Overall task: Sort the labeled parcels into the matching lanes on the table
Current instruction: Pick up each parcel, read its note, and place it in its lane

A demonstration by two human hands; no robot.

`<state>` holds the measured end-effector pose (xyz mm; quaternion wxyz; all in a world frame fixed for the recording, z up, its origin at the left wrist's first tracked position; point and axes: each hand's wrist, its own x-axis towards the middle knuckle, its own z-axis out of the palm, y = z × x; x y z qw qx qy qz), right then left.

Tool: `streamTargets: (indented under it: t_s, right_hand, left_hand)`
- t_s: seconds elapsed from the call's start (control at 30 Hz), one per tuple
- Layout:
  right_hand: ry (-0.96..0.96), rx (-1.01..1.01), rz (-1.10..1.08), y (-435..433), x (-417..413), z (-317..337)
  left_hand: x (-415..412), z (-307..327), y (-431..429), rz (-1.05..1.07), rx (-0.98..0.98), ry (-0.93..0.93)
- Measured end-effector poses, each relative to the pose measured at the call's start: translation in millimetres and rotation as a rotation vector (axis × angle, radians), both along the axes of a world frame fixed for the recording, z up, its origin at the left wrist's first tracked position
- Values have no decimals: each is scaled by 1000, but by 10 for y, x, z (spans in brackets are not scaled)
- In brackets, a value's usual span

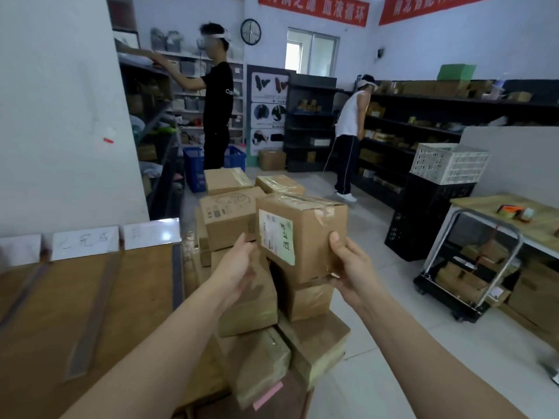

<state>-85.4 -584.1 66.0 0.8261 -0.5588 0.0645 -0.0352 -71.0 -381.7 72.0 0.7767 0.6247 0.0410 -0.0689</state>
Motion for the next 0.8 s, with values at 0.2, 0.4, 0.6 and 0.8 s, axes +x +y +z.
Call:
streamTargets:
  t_s: [0.2,0.4,0.6,0.8]
  right_hand:
    - [146,169,167,148,37,5]
    - [199,190,287,295,42,-24]
    - [44,97,239,537,61,13]
    - [4,-165,313,928,6,71]
  left_hand:
    - [36,-75,301,45,174,-20]
    - [-108,-58,490,186,98,-84]
    - [-325,-94,740,330,108,-119]
    - [-613,-122,1072,426,179,-167]
